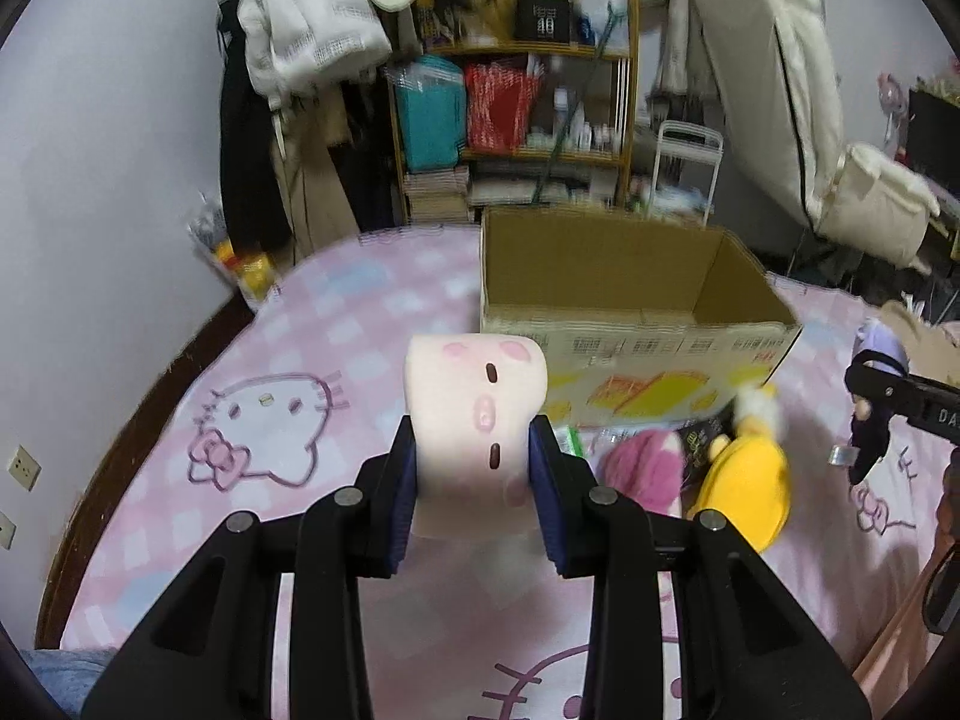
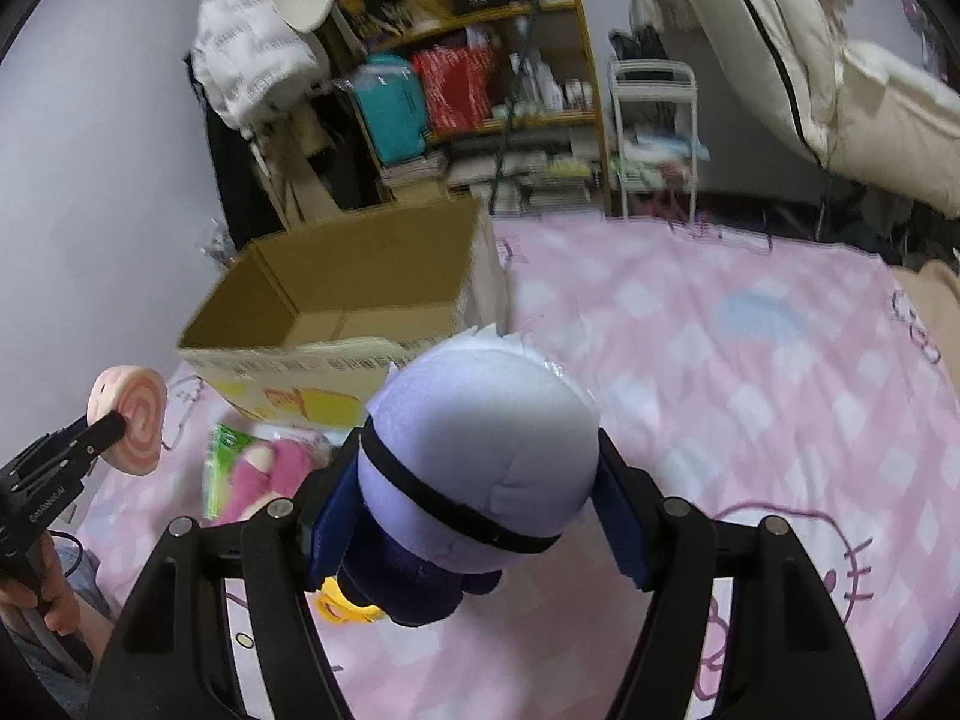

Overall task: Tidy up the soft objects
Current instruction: 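Lift pink cylinder plush with left gripper while right gripper lifts purple-white plush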

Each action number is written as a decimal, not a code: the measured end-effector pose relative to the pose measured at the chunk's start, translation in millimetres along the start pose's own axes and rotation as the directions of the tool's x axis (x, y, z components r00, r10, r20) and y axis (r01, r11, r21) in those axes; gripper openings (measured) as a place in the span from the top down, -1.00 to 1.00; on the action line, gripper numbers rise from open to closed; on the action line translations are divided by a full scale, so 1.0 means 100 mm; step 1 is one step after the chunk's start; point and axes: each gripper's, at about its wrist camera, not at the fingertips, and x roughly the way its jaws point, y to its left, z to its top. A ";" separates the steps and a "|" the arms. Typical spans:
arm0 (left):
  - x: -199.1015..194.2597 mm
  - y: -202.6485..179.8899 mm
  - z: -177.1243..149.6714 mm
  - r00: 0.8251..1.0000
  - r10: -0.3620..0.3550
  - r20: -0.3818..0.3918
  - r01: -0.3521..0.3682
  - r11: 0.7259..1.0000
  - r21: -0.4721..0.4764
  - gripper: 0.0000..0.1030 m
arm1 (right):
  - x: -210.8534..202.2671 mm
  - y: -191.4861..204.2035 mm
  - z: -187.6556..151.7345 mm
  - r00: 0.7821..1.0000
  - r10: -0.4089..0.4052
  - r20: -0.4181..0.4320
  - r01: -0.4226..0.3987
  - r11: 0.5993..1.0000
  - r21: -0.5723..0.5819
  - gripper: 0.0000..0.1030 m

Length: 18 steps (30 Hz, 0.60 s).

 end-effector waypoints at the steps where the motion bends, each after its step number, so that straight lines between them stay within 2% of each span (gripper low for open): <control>1: -0.06 0.00 0.01 1.000 0.006 0.021 -0.006 1.000 0.002 0.34 | -0.06 0.03 0.01 1.000 0.001 0.023 -0.001 1.000 -0.009 -0.43; 4: -0.25 -0.03 0.04 0.996 0.016 0.082 -0.017 1.000 0.014 0.34 | -0.26 0.15 0.06 0.994 0.010 0.109 -0.004 0.999 -0.054 -0.43; 8: -0.50 -0.07 0.12 0.987 0.023 0.158 -0.028 0.999 0.026 0.34 | -0.53 0.36 0.15 0.974 -0.004 0.225 0.034 0.991 -0.130 -0.43; 11: -0.64 -0.09 0.24 0.977 0.035 0.212 -0.044 0.998 0.034 0.34 | -0.65 0.49 0.26 0.963 0.007 0.270 0.039 0.986 -0.163 -0.43; 18: -0.75 -0.10 0.57 0.958 0.047 0.283 -0.061 0.997 0.043 0.34 | -0.76 0.69 0.62 0.939 0.006 0.344 0.073 0.974 -0.217 -0.44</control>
